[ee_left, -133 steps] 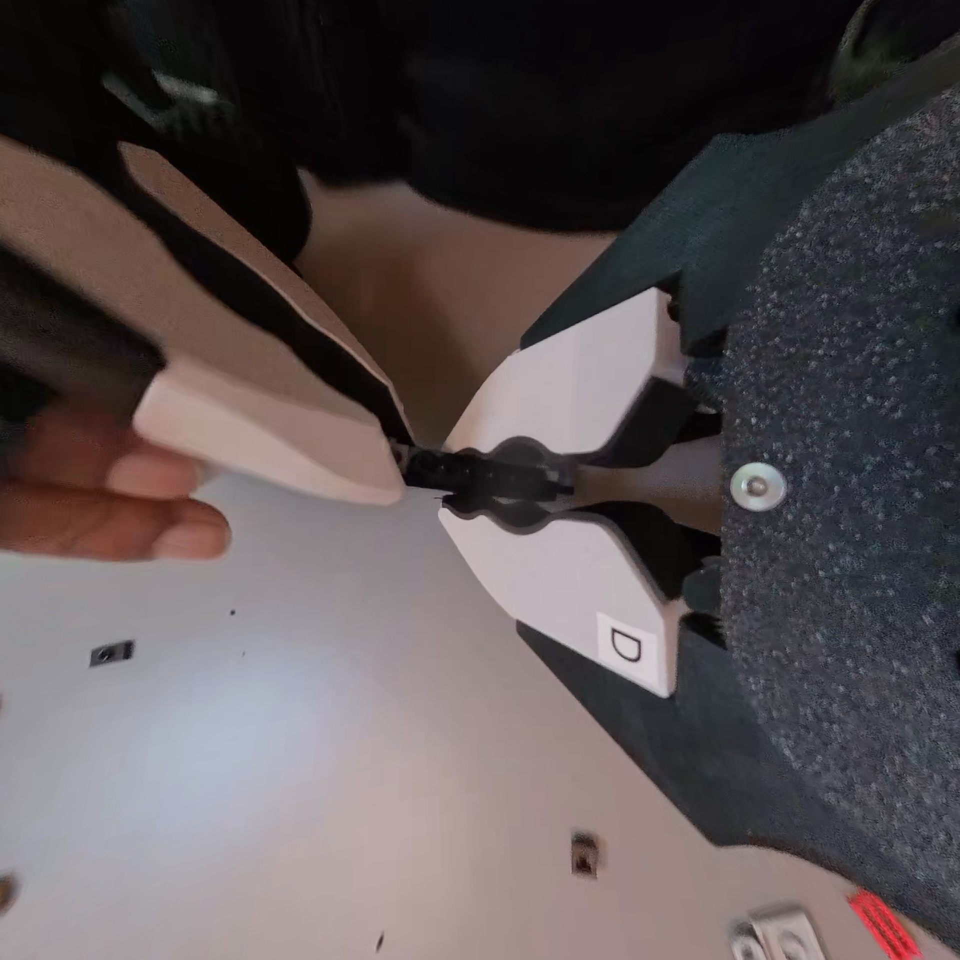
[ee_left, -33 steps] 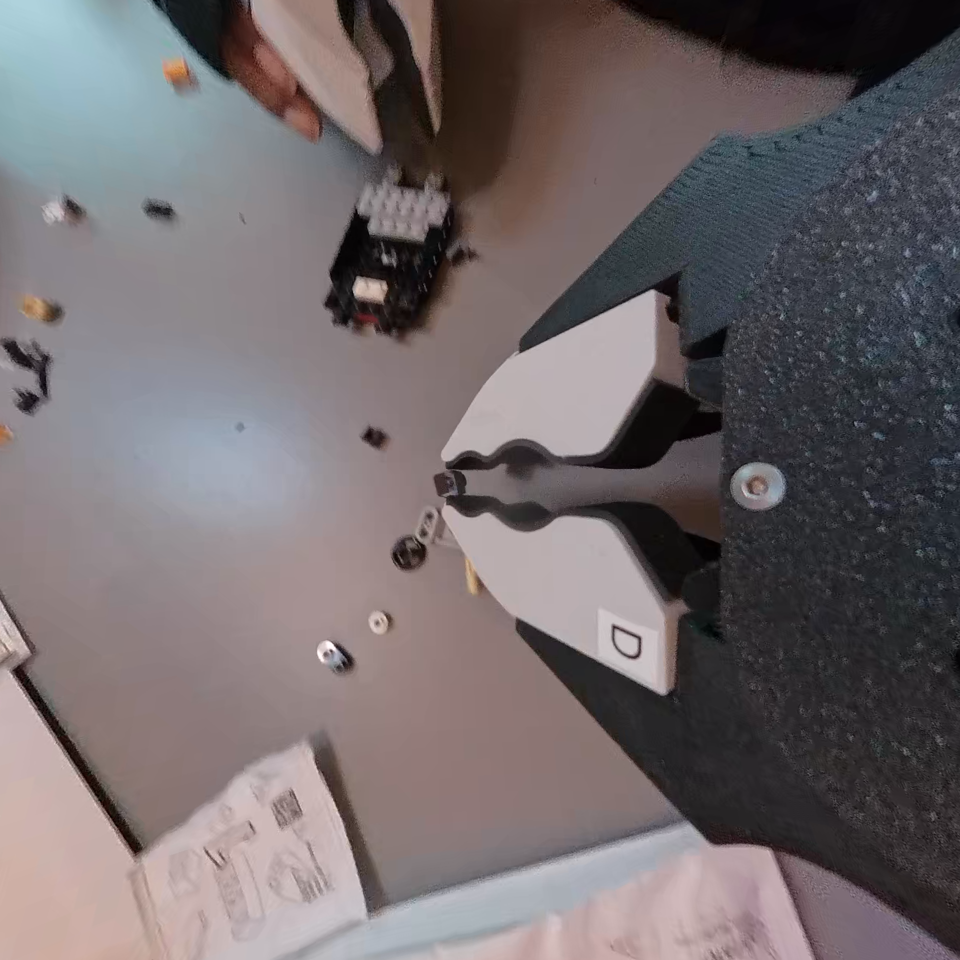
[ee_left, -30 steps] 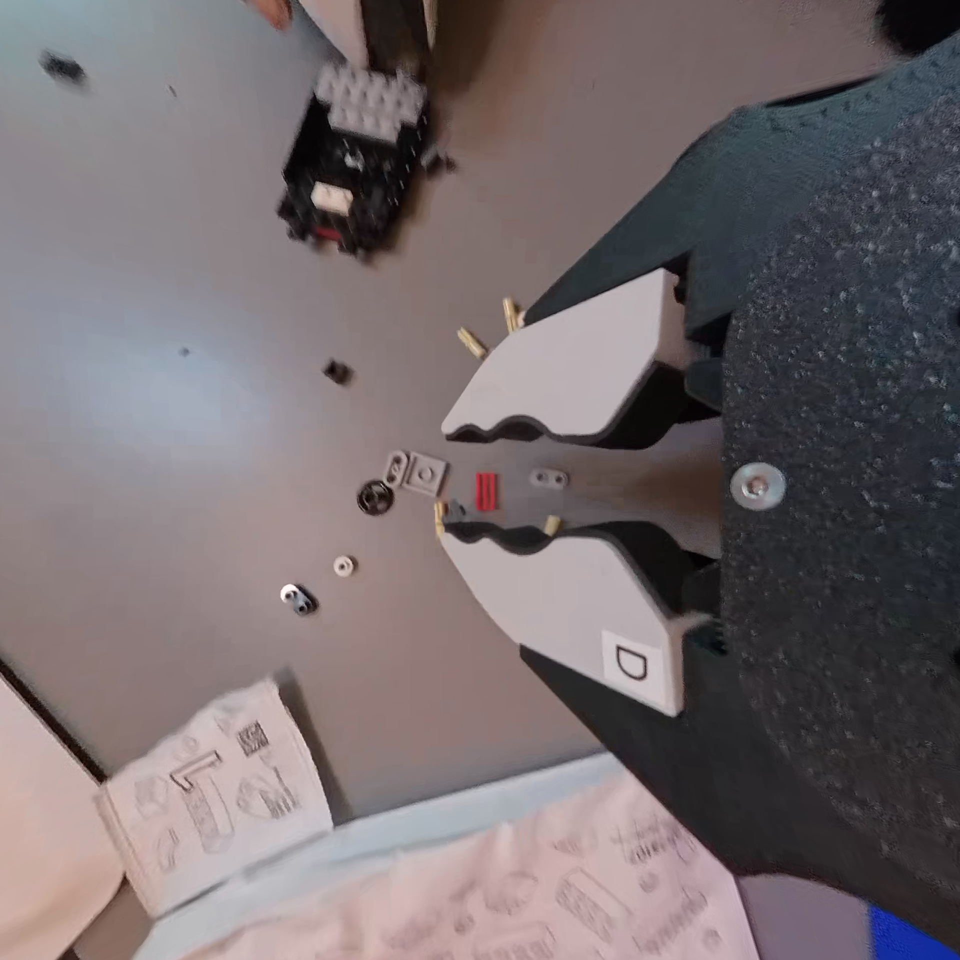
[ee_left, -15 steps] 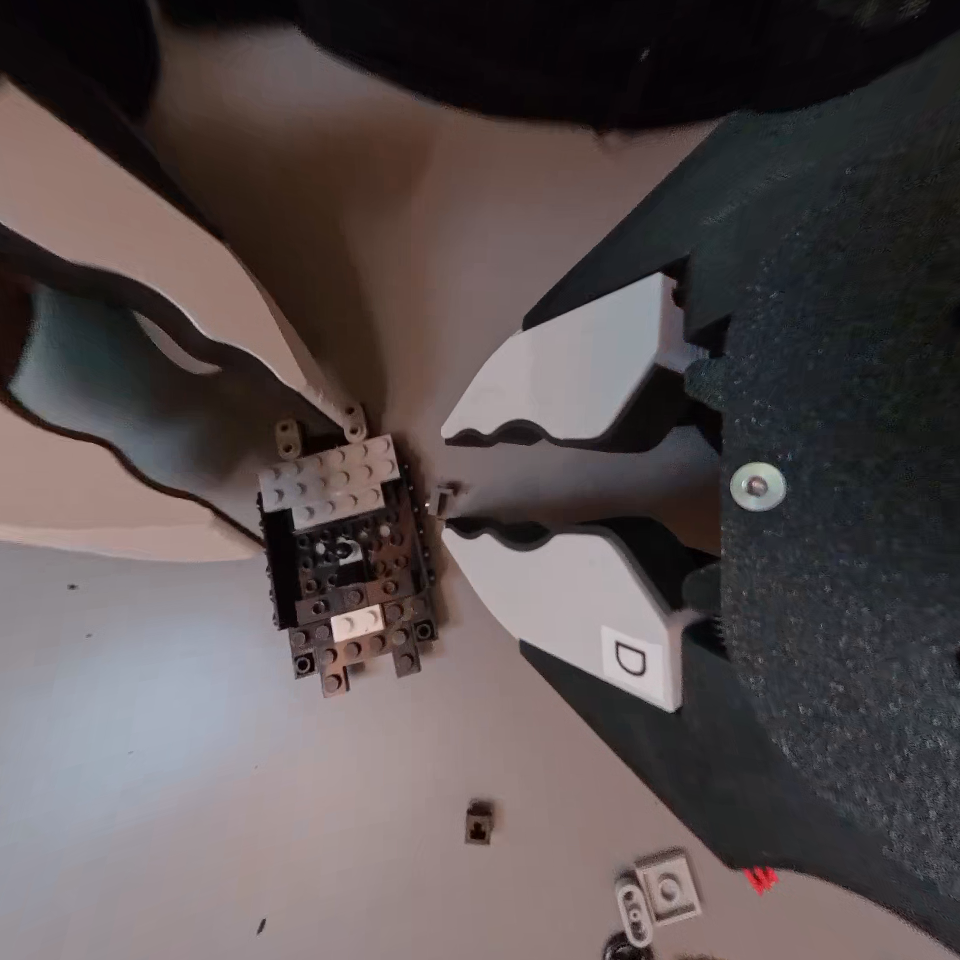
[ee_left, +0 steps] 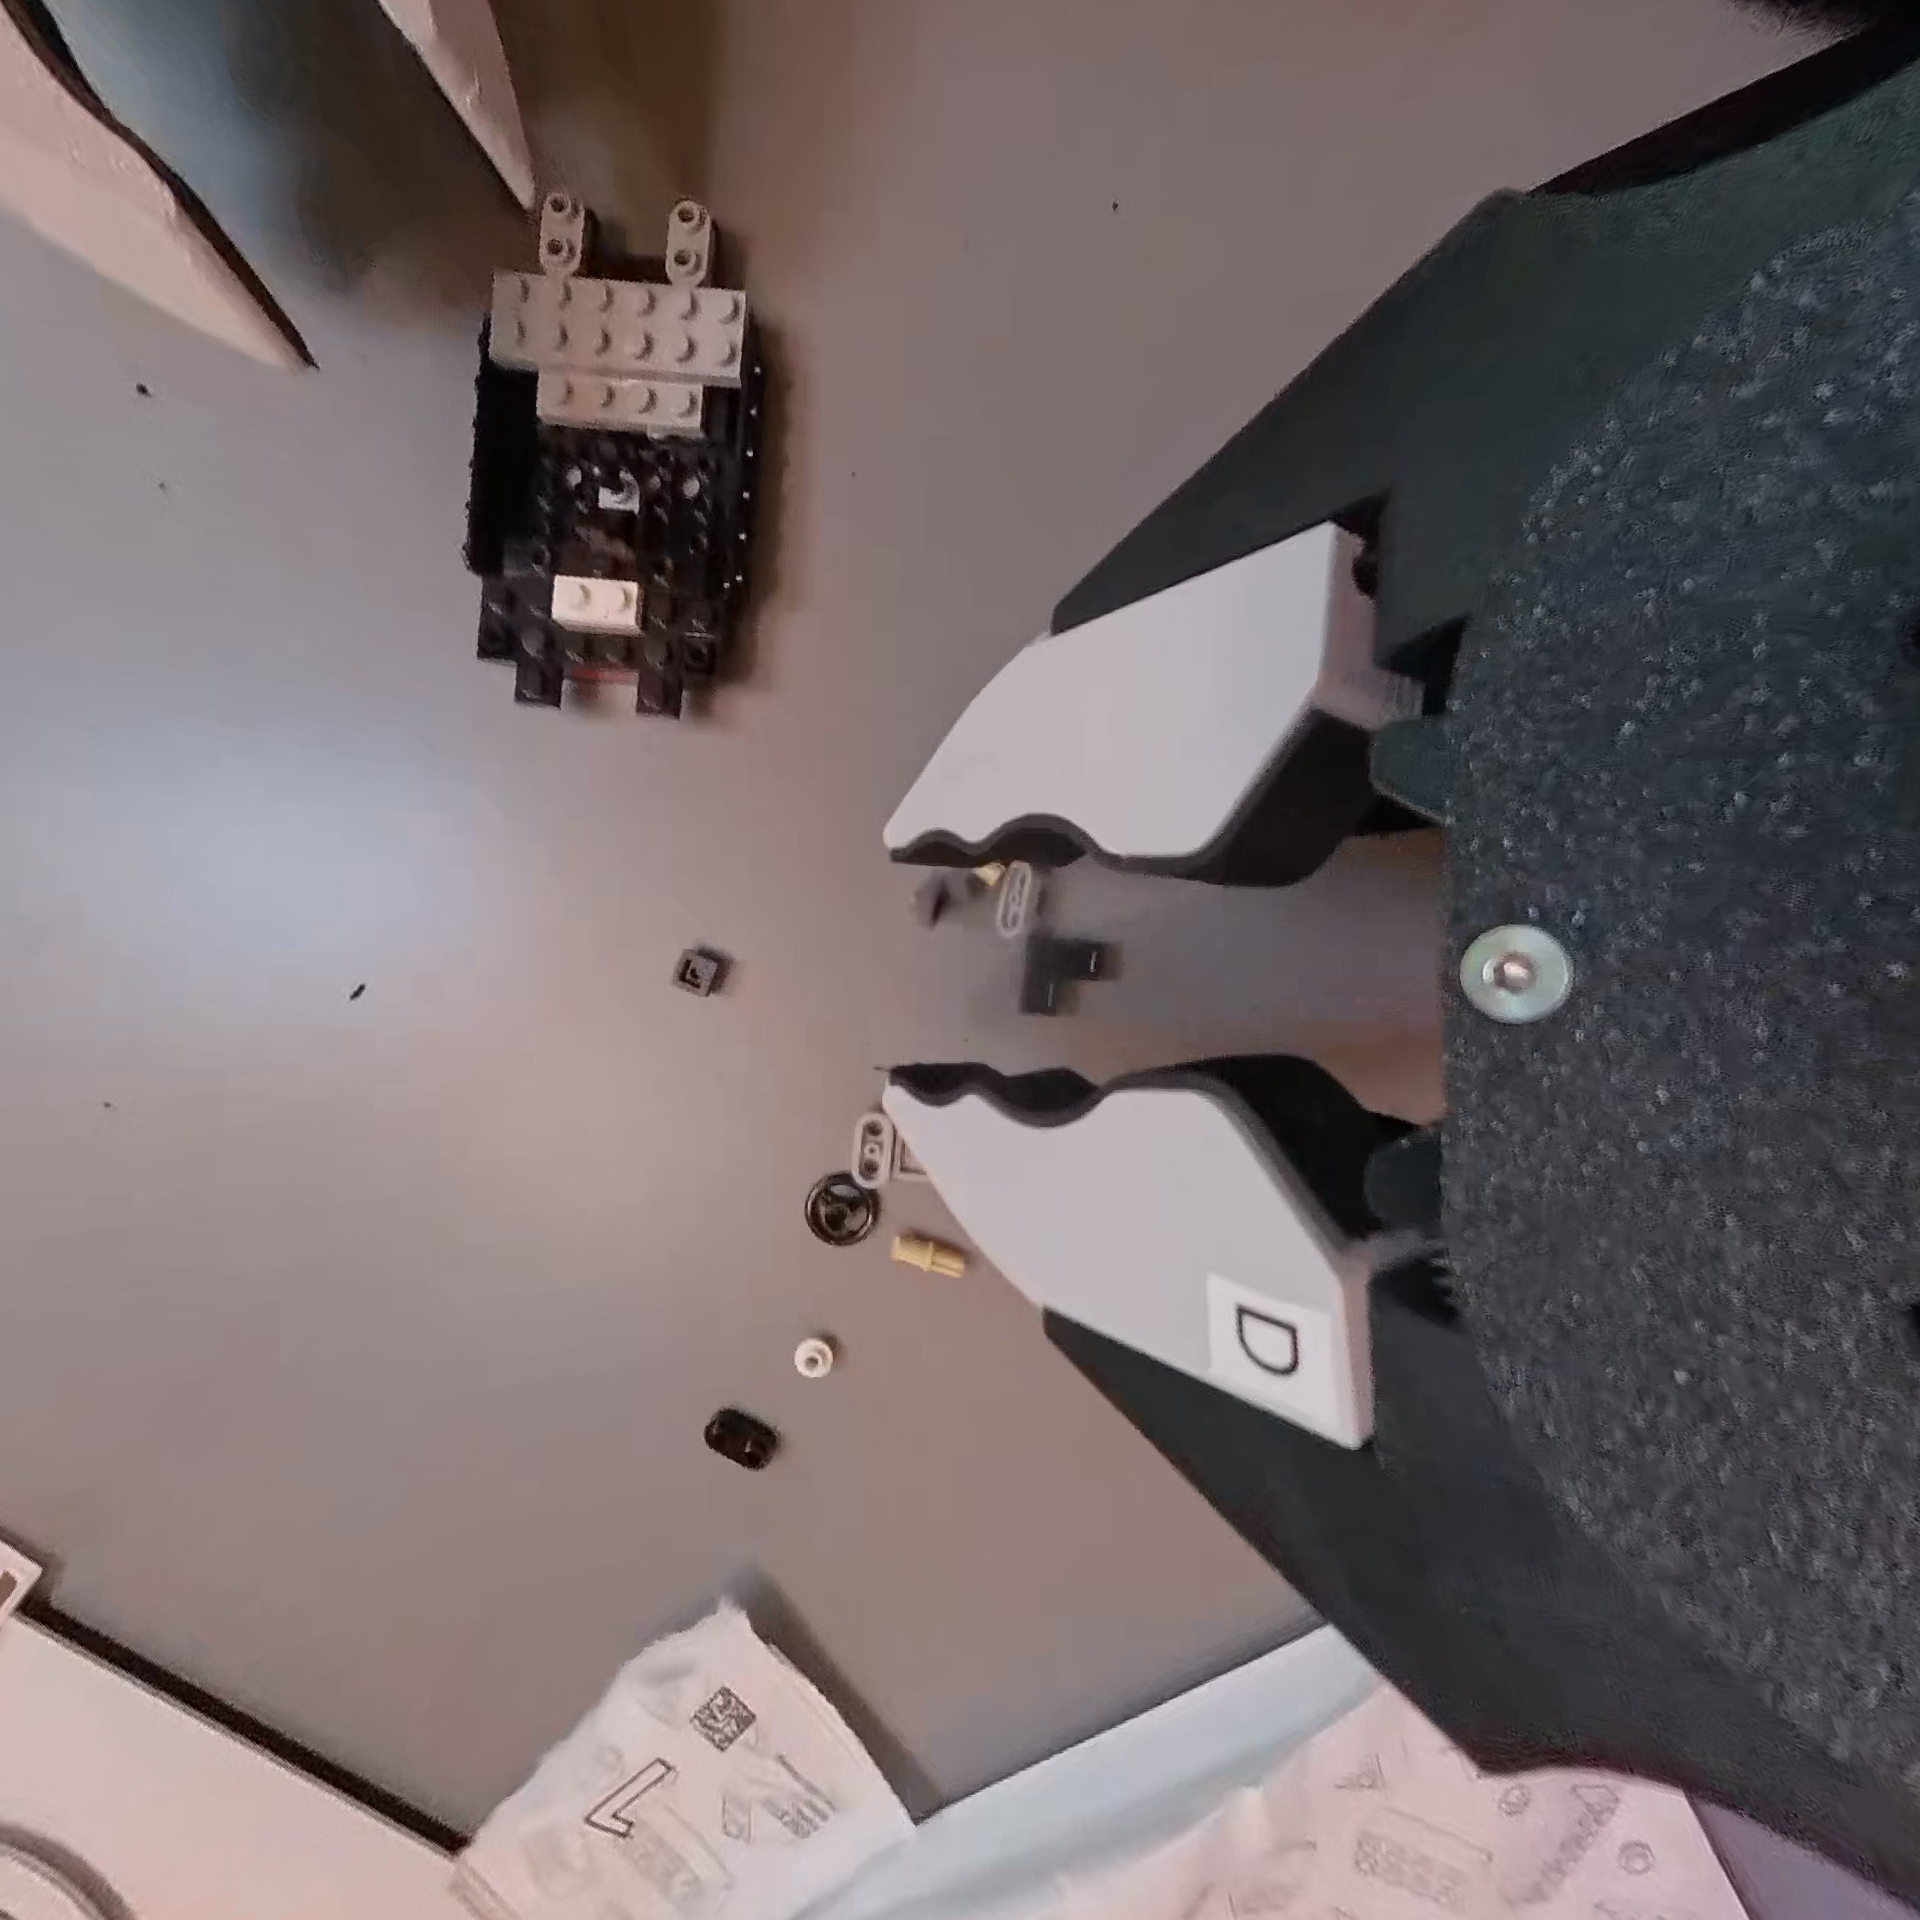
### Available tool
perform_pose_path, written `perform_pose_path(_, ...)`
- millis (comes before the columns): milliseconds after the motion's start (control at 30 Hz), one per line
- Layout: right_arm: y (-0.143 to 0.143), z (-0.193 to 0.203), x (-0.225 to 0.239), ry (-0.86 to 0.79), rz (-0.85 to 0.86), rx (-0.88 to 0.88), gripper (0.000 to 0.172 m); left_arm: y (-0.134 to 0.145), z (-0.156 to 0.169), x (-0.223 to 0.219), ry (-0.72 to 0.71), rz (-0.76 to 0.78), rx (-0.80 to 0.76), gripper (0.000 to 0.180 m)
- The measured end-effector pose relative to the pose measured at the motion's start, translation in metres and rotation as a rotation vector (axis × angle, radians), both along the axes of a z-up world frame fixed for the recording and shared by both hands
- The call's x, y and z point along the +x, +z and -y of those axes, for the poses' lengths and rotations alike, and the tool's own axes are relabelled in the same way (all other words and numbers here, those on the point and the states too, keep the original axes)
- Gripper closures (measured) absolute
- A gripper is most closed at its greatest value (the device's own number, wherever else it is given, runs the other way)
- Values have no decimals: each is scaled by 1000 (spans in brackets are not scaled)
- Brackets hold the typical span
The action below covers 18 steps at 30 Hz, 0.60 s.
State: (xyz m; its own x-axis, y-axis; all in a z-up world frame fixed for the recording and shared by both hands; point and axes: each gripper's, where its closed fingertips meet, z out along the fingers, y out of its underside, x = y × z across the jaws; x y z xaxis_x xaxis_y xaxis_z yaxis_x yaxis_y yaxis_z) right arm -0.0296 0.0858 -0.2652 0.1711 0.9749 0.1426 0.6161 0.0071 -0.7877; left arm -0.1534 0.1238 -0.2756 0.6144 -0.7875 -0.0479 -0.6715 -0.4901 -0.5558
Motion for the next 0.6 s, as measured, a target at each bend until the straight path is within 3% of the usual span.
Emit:
perform_pose_path(100,1,0,-3,-49,-29,-90,128,3,-3,2,2,13,27,140)
perform_pose_path(200,-5,-3,-7,-176,9,-203,99,4,-3,5,-5,19,45,138)
perform_pose_path(300,-19,3,-15,-247,90,-255,83,7,0,15,-22,81,31,139)
perform_pose_path(400,-35,6,-21,-247,190,-205,87,12,9,30,-56,193,-20,140)
perform_pose_path(433,-34,5,-22,-236,184,-179,100,13,11,33,-66,232,-41,140)
perform_pose_path(533,-32,-1,-18,-194,168,-149,101,22,19,43,-97,389,-123,140)
perform_pose_path(600,-16,2,-19,-101,57,-166,101,32,27,50,-144,527,-187,138)
